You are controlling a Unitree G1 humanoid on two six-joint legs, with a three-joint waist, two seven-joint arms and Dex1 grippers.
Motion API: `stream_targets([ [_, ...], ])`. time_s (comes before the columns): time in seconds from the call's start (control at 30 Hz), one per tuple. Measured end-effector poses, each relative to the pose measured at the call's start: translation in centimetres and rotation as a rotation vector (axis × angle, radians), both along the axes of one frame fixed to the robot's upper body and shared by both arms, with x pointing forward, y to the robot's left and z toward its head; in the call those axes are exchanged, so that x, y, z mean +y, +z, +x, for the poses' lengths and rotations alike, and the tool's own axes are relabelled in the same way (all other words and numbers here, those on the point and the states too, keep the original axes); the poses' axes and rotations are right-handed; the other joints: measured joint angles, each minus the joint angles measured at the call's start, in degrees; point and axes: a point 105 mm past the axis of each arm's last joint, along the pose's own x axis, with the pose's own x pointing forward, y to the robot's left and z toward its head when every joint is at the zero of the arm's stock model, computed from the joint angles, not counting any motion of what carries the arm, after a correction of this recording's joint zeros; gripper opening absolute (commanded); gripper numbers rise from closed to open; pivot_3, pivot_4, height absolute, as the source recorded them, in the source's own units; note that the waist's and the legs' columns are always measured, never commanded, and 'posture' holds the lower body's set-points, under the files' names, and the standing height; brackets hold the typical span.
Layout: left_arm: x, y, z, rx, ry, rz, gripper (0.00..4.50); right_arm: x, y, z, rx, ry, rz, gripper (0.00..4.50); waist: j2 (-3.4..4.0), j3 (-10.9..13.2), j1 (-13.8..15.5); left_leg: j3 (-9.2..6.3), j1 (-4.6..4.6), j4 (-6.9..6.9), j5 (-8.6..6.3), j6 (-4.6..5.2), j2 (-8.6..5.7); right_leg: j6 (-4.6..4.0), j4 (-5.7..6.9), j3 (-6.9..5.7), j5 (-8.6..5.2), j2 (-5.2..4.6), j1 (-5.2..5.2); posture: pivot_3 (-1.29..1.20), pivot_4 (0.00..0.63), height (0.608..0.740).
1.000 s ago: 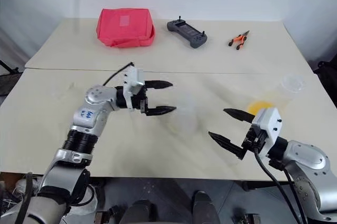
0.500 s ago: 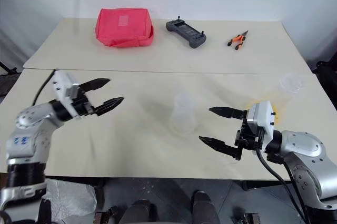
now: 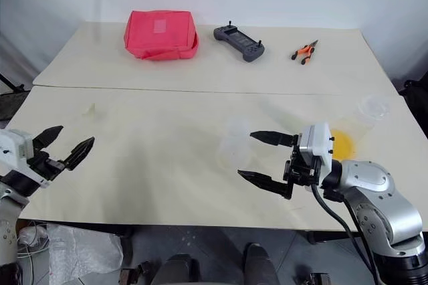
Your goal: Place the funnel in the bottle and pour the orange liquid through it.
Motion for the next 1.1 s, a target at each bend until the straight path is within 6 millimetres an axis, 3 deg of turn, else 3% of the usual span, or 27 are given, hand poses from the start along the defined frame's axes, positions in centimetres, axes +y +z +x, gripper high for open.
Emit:
stream_targets([
  [0.17, 1.5, 0.3, 1.4, -0.045, 0.12, 0.016, 4.48, 0.3, 0.8, 0.2, -0.026, 0.017, 0.007, 4.5, 0.0, 0.0, -0.08, 0.02, 0.03, 0.0, 0.0, -0.01, 0.0, 0.0, 0.03, -0.01, 0.0, 0.01, 0.0, 0.0, 0.15, 0.74],
  [0.43, 2.8, -1.1, 6.8, -0.033, 0.313, -0.041, 4.48, 0.9, 1.9, 0.2, -0.029, 0.04, 0.016, 4.5, -0.04, 0.0, 0.02, 0.02, -0.02, 0.0, 0.1, -0.18, -0.02, 0.04, 0.18, -0.07, 0.02, 0.0, 0.0, 0.0, 0.15, 0.74],
  [0.6, 3.5, -2.3, 9.1, -0.007, 0.378, -0.058, 4.48, 1.3, 2.9, 0.3, -0.024, 0.049, 0.022, 4.5, -0.04, 0.01, -0.2, 0.07, -0.03, -0.01, 0.1, -0.2, -0.01, 0.04, 0.17, -0.12, 0.02, 0.0, -0.04, 0.0, 0.15, 0.74],
  [1.07, 3.3, -4.0, 12.0, 0.022, 0.403, -0.081, 4.48, 1.0, 3.9, 0.4, -0.004, 0.053, 0.063, 4.5, -0.07, 0.02, 0.0, 0.06, -0.11, 0.0, 0.1, -0.21, -0.01, 0.07, 0.12, -0.32, 0.04, -0.04, -0.03, 0.0, 0.15, 0.74],
  [1.1, 3.2, -4.0, 12.2, 0.024, 0.403, -0.084, 4.29, 0.9, 3.9, 0.6, -0.003, 0.049, 0.065, 4.5, -0.08, 0.02, -0.01, 0.06, -0.11, 0.01, 0.11, -0.21, -0.01, 0.07, 0.13, -0.33, 0.04, -0.04, -0.03, 0.0, 0.15, 0.74],
])
